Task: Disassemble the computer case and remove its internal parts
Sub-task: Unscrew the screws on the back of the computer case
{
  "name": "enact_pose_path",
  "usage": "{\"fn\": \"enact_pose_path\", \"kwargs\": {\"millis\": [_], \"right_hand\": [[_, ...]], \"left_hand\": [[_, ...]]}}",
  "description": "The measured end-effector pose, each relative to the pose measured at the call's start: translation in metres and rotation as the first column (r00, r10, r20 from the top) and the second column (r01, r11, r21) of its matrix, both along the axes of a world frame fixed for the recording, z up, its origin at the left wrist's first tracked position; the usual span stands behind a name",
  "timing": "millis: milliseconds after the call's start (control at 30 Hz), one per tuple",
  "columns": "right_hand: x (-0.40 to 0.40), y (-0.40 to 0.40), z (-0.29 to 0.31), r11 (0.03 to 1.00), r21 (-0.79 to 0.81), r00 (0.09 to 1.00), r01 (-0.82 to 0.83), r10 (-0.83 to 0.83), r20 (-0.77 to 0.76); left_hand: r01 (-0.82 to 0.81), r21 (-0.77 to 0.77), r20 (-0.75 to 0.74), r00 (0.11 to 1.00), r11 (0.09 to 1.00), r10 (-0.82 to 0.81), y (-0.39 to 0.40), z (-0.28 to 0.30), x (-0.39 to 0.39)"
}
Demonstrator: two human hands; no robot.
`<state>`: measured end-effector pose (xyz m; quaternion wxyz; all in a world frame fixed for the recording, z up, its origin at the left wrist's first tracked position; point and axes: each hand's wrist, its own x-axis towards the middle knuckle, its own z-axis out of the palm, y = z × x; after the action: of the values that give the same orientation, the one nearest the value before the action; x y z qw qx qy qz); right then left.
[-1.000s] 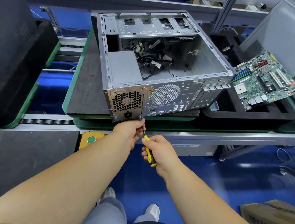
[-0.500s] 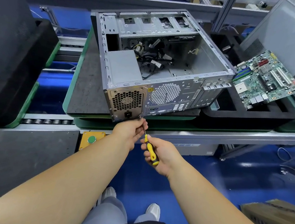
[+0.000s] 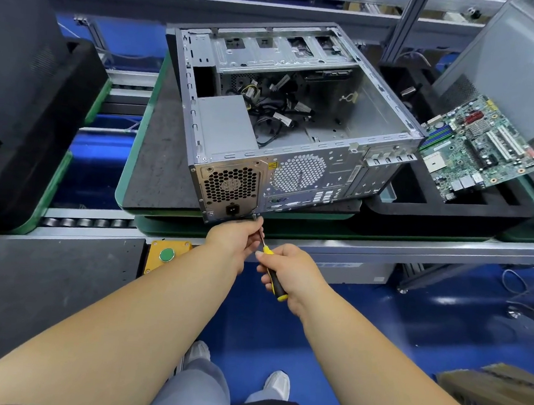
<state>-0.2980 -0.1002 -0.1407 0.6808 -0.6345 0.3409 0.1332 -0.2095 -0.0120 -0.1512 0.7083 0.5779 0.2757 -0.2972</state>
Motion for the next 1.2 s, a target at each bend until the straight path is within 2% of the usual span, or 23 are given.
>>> {"fn": "enact_pose_path", "kwargs": {"millis": [233, 433, 900, 1100, 1200], "right_hand": [[0.0, -0.004, 0.007, 0.947, 0.318, 0.997, 0.056, -0.036, -0.069], [-0.004, -0.004, 0.006, 0.921, 0.387, 0.998, 0.045, -0.022, -0.063], [0.002, 0.0, -0.008, 0.965, 0.261, 0.999, 0.016, -0.025, 0.032], [0.002, -0.001, -0.007, 0.935, 0.334, 0.993, 0.117, -0.108, -0.044], [0.003, -0.001, -0.005, 0.952, 0.29, 0.995, 0.1, -0.088, -0.053]], "left_hand": [[-0.008, -0.014, 0.042, 0.999, 1.0, 0.008, 0.003, -0.001, 0.0], [0.008, -0.04, 0.049, 0.999, 0.999, -0.006, 0.004, -0.004, 0.0], [-0.001, -0.188, 0.019, 1.0, 0.982, 0.005, 0.005, 0.0, -0.003], [-0.064, -0.252, -0.089, 0.995, 0.966, 0.043, 0.006, 0.008, -0.002], [-0.079, -0.264, -0.089, 0.994, 0.961, 0.057, 0.005, 0.012, 0.0]]}}
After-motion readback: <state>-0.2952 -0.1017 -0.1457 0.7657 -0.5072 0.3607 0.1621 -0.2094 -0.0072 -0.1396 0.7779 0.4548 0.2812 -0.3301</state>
